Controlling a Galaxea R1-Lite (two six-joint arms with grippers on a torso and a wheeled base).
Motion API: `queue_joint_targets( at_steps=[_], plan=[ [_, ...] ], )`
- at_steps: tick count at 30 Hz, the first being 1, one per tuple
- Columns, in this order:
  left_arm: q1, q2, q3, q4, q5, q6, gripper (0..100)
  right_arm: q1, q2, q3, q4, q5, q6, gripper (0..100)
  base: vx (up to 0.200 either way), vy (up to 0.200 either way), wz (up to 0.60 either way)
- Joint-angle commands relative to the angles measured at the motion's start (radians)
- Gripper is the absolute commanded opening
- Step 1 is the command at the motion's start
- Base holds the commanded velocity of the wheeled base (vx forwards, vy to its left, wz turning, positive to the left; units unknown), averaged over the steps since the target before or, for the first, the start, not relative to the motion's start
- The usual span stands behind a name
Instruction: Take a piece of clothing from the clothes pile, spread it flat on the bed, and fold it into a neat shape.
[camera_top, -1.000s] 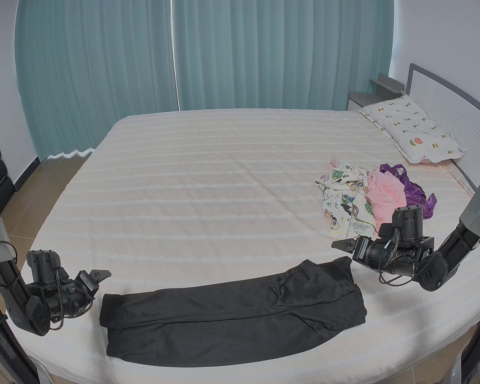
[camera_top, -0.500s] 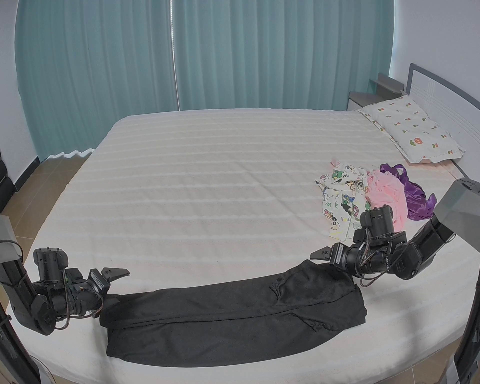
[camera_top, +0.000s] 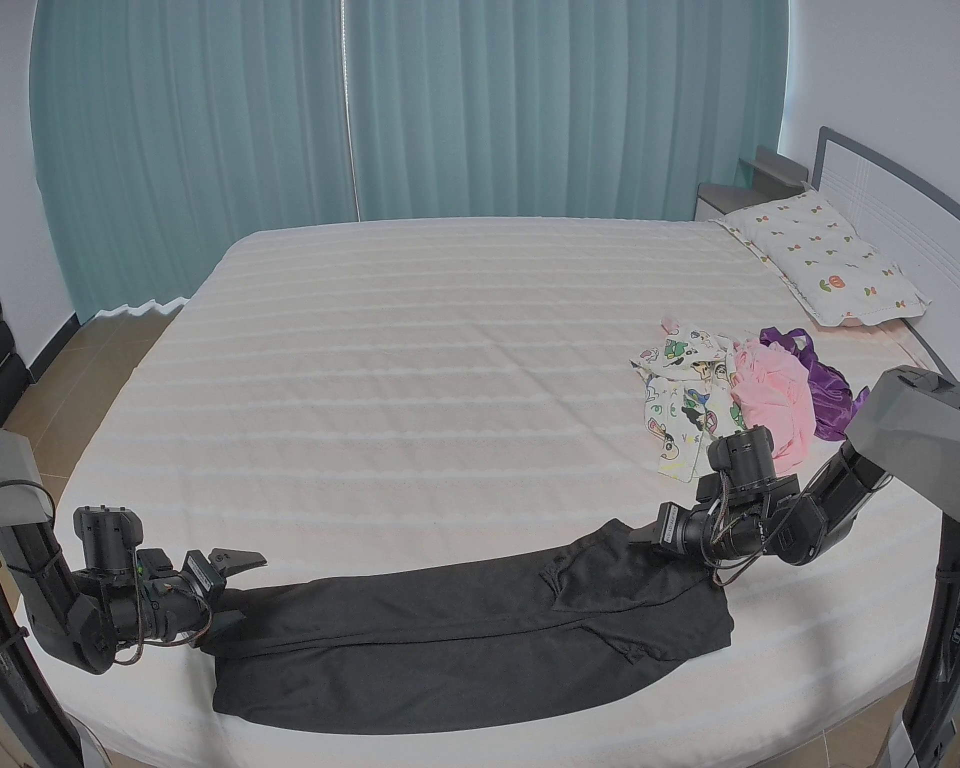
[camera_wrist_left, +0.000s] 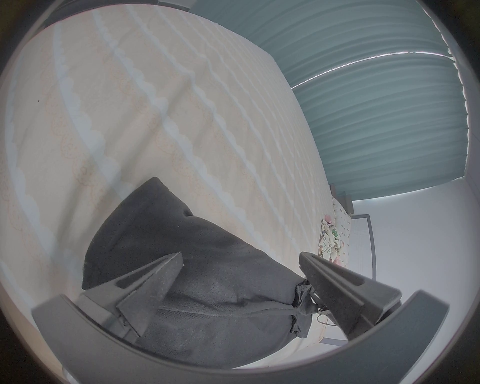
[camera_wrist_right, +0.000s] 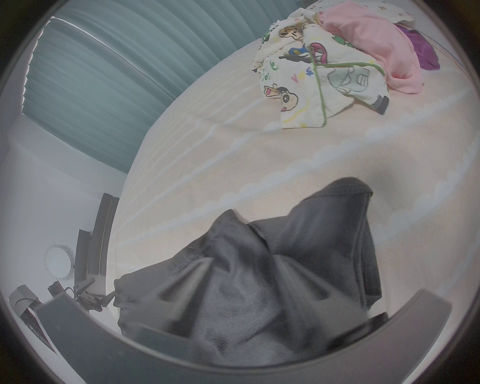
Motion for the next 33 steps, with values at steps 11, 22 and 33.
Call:
queue_joint_targets(
  at_steps=[11, 22, 33],
  plan=[
    [0.000, 0.020, 0.000, 0.000, 0.001, 0.000, 100, -0.046, -0.029, 0.059, -0.012, -0.006, -0.002, 0, 0.000, 0.000, 0.00],
    [0.000, 0.031, -0.002, 0.000, 0.001, 0.002, 100, -0.062, -0.105, 0.103, -0.017, 0.000, -0.025, 100, 0.000, 0.000, 0.00],
    [0.000, 0.033, -0.002, 0.000, 0.001, 0.004, 100, 0.023, -0.023, -0.024, -0.014, -0.007, -0.011, 100, 0.000, 0.000, 0.00]
  ],
)
